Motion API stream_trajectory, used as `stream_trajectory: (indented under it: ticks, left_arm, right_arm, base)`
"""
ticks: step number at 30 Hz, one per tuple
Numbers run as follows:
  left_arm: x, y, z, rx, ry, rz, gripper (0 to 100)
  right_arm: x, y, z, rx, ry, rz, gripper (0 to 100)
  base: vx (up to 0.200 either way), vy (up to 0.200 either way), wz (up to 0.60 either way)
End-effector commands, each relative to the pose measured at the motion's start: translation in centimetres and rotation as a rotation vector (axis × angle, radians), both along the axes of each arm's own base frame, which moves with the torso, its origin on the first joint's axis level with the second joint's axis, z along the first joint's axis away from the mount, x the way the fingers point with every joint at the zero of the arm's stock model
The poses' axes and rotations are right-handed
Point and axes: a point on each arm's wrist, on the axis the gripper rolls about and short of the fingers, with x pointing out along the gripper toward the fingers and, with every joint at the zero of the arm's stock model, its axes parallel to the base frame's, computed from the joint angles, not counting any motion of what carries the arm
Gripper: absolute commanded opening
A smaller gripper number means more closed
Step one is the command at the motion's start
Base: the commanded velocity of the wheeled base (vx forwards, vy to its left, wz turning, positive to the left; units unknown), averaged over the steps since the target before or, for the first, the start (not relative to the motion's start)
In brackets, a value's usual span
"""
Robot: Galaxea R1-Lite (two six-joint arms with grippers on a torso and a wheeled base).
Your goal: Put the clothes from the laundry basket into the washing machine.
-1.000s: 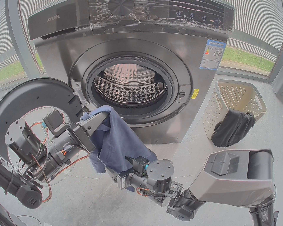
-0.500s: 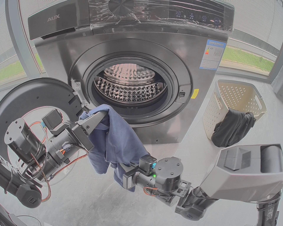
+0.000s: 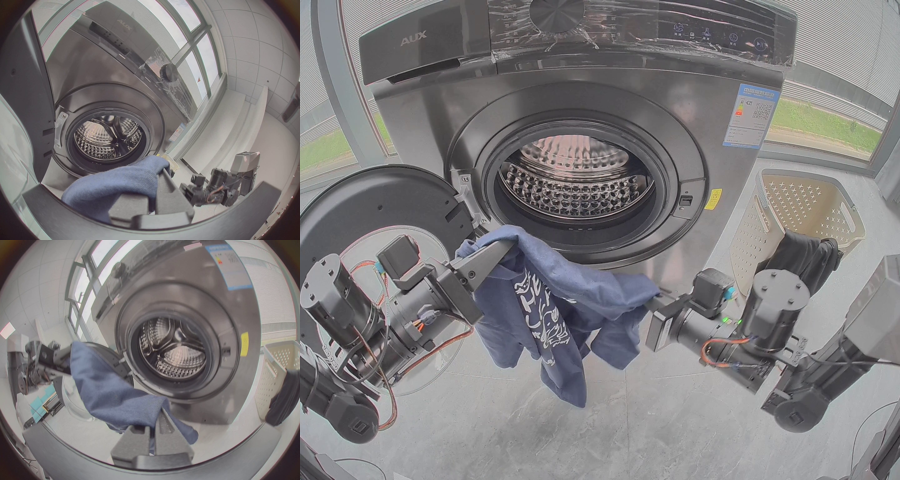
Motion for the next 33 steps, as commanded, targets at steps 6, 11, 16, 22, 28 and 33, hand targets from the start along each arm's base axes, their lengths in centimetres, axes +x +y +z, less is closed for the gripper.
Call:
stream_trajectory:
  ticks: [6, 11, 16, 22, 28, 33]
  left_arm:
    - [-2.0, 1.0, 1.3, -0.001, -0.074, -0.025, 0]
    - [-2.0, 1.0, 1.4, 0.017, -0.095, -0.015, 0]
    - [-1.8, 0.8, 1.1, 0.023, -0.082, -0.014, 0]
    - [-0.9, 0.6, 0.4, 0.042, -0.058, 0.004, 0]
    - [0.1, 0.2, 0.7, 0.065, -0.098, 0.021, 0]
    - [-0.1, 0.2, 0.4, 0.072, -0.083, 0.021, 0]
  right_arm:
    - [-0.7, -3.8, 6.6, 0.145, -0.185, -0.044, 0]
    - [-1.0, -5.4, 8.2, 0.176, -0.231, -0.066, 0]
    - [-1.4, -5.3, 8.4, 0.207, -0.252, -0.063, 0]
    - [-1.5, -5.4, 8.9, 0.225, -0.265, -0.077, 0]
    - [-1.3, -6.8, 9.8, 0.242, -0.289, -0.142, 0]
    - [-1.1, -7.0, 9.7, 0.240, -0.289, -0.153, 0]
  base:
    - [0.000, 0.000, 0.00]
    - [0.000, 0.000, 0.00]
    - [0.000, 0.000, 0.00]
    - [0.000, 0.000, 0.00]
    - [0.000, 0.000, 0.00]
    - [0.000, 0.000, 0.00]
